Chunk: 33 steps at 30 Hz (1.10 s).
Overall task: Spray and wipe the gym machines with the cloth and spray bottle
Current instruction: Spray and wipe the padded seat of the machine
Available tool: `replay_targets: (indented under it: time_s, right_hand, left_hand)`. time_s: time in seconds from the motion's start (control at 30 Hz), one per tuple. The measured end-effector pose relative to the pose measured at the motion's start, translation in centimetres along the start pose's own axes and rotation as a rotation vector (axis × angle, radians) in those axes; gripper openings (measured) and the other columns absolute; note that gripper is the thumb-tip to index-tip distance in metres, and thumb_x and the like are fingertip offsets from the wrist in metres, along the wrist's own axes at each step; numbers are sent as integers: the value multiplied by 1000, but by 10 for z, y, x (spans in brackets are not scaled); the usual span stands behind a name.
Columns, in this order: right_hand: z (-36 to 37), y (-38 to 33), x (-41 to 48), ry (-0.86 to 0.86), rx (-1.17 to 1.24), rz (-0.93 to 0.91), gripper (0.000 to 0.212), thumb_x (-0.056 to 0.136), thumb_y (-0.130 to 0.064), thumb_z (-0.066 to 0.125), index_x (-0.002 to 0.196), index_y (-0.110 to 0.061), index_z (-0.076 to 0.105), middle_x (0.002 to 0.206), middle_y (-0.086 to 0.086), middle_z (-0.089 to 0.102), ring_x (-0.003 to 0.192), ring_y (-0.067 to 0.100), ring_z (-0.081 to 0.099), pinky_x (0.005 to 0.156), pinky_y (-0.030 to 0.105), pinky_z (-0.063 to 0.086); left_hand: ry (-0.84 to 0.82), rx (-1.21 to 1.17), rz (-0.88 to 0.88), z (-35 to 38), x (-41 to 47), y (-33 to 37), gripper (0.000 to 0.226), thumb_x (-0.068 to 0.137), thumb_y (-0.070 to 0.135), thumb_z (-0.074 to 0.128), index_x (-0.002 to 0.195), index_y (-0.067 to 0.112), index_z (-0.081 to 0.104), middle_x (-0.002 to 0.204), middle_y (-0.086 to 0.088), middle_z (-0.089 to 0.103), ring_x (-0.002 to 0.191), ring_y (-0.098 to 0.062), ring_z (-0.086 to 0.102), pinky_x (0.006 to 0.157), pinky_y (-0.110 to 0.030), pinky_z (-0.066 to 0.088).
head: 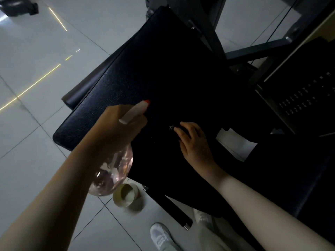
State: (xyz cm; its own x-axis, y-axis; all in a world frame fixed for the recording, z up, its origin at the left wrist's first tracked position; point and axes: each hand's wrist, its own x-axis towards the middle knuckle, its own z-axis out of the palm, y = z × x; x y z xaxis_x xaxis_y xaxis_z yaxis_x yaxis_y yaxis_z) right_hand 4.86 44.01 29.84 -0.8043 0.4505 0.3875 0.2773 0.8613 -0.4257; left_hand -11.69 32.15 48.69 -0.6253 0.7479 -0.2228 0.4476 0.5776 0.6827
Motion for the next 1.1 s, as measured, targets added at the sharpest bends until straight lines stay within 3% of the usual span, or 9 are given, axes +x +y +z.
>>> replay_targets:
  time_s: [0.23, 0.43, 0.53, 0.63, 0.73, 0.8, 0.9, 0.97, 1.1]
  right_hand:
    - [-7, 6, 6, -34, 44, 16, 35, 91, -21, 45, 125, -16, 51, 129, 7, 47, 121, 26, 42, 94, 44, 48]
    - [9, -39, 40, 194, 148, 592, 38, 91, -16, 50, 128, -10, 56, 137, 12, 48, 129, 29, 38, 104, 40, 39]
    - [18, -56, 26, 105, 157, 320, 41, 92, -23, 46, 131, -12, 53, 138, 13, 48, 129, 30, 39, 104, 39, 37]
    - [8, -36, 2, -76, 109, -101, 38, 92, -22, 48, 129, -15, 51, 134, 11, 50, 126, 28, 41, 100, 43, 44]
    - [-2, 0, 7, -156, 22, -328, 35, 92, -20, 47, 127, -17, 48, 132, 8, 49, 124, 27, 43, 95, 45, 47]
    - [2, 2, 20, -89, 14, -225, 35, 91, -18, 45, 125, -15, 50, 129, 10, 50, 122, 28, 43, 93, 46, 48]
    - [15, -38, 45, 57, 80, 131, 36, 91, -17, 43, 122, -8, 60, 127, 16, 56, 121, 31, 43, 97, 46, 45]
    - [23, -66, 60, 94, 117, 295, 38, 92, -17, 42, 124, -7, 58, 130, 15, 53, 123, 30, 41, 101, 43, 41]
    - [32, -88, 61, 47, 191, 135, 41, 89, -17, 45, 126, -4, 56, 130, 17, 53, 118, 34, 45, 99, 46, 41]
  left_hand:
    - [47, 33, 191, -2, 15, -21, 43, 80, 44, 46, 81, 3, 58, 68, -8, 61, 57, -19, 57, 55, -42, 47]
    - [77, -187, 136, -5, 19, -27, 63, 73, 59, 43, 80, -2, 57, 72, -19, 61, 49, -12, 53, 47, -25, 43]
    - [99, -216, 123, -9, 16, -29, 50, 70, 58, 46, 77, 9, 58, 82, -24, 63, 66, -34, 60, 58, -42, 49]
    - [45, -337, 116, -20, 11, -31, 29, 69, 54, 50, 74, 31, 67, 76, 1, 68, 65, -19, 63, 54, -21, 49]
    - [28, -407, 90, -25, 5, -35, 15, 71, 47, 55, 69, 44, 69, 75, 0, 69, 65, -22, 63, 60, -25, 50]
    - [69, -451, 59, -26, -1, -39, 14, 65, 48, 56, 68, 47, 69, 69, 9, 69, 65, -18, 64, 61, -28, 51]
    - [117, -475, 60, -30, -6, -54, 33, 66, 53, 56, 81, 25, 67, 78, -13, 65, 78, -50, 58, 71, -49, 47]
    - [106, -471, 63, -34, -6, -60, 32, 69, 57, 59, 80, 28, 68, 78, -3, 66, 78, -43, 60, 74, -47, 46]
    - [104, -439, 60, -30, -6, -57, 21, 69, 51, 55, 76, 40, 71, 77, -2, 67, 76, -36, 59, 70, -43, 48]
